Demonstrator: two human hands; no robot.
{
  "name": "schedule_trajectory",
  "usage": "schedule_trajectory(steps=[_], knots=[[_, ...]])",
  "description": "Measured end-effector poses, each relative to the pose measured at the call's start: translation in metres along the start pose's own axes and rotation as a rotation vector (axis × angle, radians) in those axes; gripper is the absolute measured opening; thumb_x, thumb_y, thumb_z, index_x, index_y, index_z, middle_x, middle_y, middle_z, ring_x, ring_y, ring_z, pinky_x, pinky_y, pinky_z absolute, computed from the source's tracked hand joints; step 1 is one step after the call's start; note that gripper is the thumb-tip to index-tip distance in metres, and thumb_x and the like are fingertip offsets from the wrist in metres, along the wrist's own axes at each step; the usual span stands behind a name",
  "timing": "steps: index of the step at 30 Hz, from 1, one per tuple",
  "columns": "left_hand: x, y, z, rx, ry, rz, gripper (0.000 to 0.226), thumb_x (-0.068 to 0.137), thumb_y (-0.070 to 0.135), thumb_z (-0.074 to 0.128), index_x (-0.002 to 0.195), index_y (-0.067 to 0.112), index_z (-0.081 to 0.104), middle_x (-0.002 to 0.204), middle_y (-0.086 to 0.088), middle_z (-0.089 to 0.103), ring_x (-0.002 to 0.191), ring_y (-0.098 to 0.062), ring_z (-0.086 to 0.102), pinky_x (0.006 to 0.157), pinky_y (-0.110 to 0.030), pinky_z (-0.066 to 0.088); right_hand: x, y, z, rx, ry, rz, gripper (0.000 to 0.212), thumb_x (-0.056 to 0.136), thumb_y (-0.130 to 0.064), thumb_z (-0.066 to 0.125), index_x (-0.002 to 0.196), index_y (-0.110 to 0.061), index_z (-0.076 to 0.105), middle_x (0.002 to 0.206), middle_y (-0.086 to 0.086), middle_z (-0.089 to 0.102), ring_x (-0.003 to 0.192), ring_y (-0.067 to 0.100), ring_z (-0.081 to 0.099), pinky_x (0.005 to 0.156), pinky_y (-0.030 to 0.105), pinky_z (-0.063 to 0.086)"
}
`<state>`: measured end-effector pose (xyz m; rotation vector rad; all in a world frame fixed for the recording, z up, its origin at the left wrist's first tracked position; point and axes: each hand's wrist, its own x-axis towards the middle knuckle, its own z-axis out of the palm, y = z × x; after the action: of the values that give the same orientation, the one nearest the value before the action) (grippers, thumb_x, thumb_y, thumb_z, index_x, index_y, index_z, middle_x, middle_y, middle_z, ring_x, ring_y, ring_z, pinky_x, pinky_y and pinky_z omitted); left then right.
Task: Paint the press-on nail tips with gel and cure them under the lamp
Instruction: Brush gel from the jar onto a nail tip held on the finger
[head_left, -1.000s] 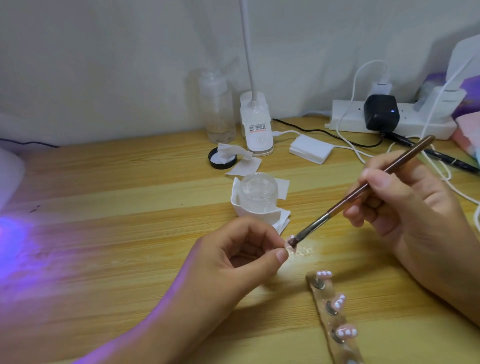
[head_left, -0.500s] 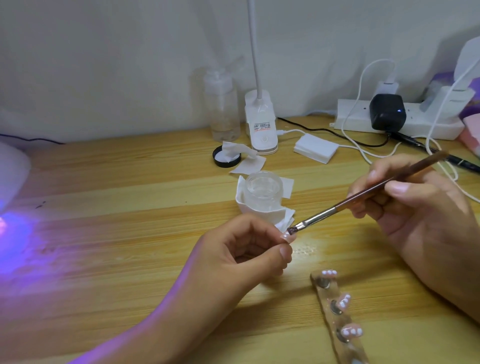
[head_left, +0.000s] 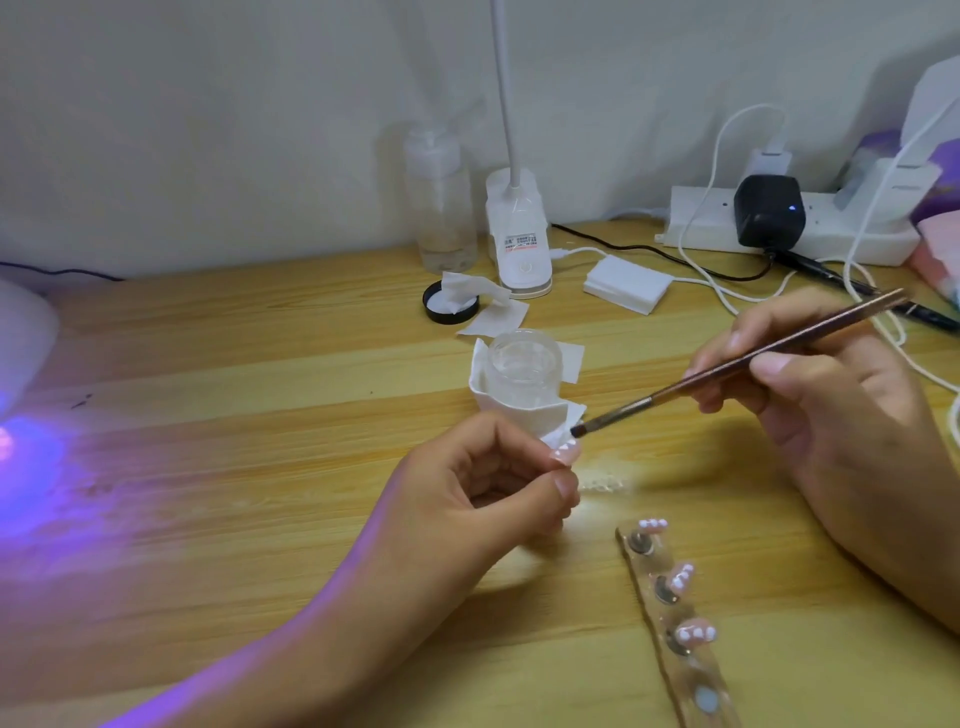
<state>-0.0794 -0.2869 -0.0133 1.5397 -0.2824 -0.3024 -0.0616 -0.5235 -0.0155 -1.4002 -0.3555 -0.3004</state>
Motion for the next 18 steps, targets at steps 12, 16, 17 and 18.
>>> schedule_trajectory(steps=[12, 16, 17, 18], knots=[[-0.041, 0.012, 0.028, 0.658, -0.076, 0.695, 0.018, 0.086, 0.032, 0.069, 0.077, 0.017, 0.071, 0.08, 0.013, 0.048, 0.075, 0.001, 0.047, 0.07, -0.012, 0.037, 0.004, -0.01, 0.006, 0.073, 0.116, 0.073, 0.015, 0.087, -0.004, 0.041, 0.089, -0.012, 0.054, 0.074, 0.001, 0.068, 0.073, 0.016, 0.063, 0.069, 0.027, 0.051], [-0.041, 0.005, 0.038, 0.754, -0.119, 0.63, 0.029, 0.089, 0.038, 0.066, 0.071, 0.017, 0.07, 0.069, 0.02, 0.033, 0.065, 0.001, 0.035, 0.061, -0.016, 0.034, 0.004, -0.009, 0.005, 0.083, 0.099, 0.073, 0.015, 0.088, -0.005, 0.042, 0.089, -0.012, 0.055, 0.075, 0.002, 0.069, 0.073, 0.017, 0.063, 0.069, 0.027, 0.051], [-0.04, 0.003, 0.039, 0.768, -0.122, 0.626, 0.029, 0.089, 0.039, 0.066, 0.07, 0.018, 0.07, 0.067, 0.02, 0.032, 0.064, 0.001, 0.034, 0.059, -0.016, 0.034, 0.004, -0.008, 0.004, 0.082, 0.094, 0.075, 0.015, 0.088, -0.005, 0.042, 0.089, -0.012, 0.056, 0.076, 0.003, 0.069, 0.073, 0.017, 0.063, 0.069, 0.027, 0.051], [-0.039, 0.002, 0.039, 0.777, -0.128, 0.617, 0.028, 0.089, 0.039, 0.066, 0.07, 0.019, 0.07, 0.065, 0.019, 0.033, 0.063, 0.0, 0.035, 0.058, -0.017, 0.034, 0.004, -0.008, 0.003, 0.079, 0.09, 0.077, 0.015, 0.088, -0.006, 0.043, 0.089, -0.013, 0.056, 0.077, 0.003, 0.069, 0.073, 0.017, 0.063, 0.069, 0.027, 0.051]])
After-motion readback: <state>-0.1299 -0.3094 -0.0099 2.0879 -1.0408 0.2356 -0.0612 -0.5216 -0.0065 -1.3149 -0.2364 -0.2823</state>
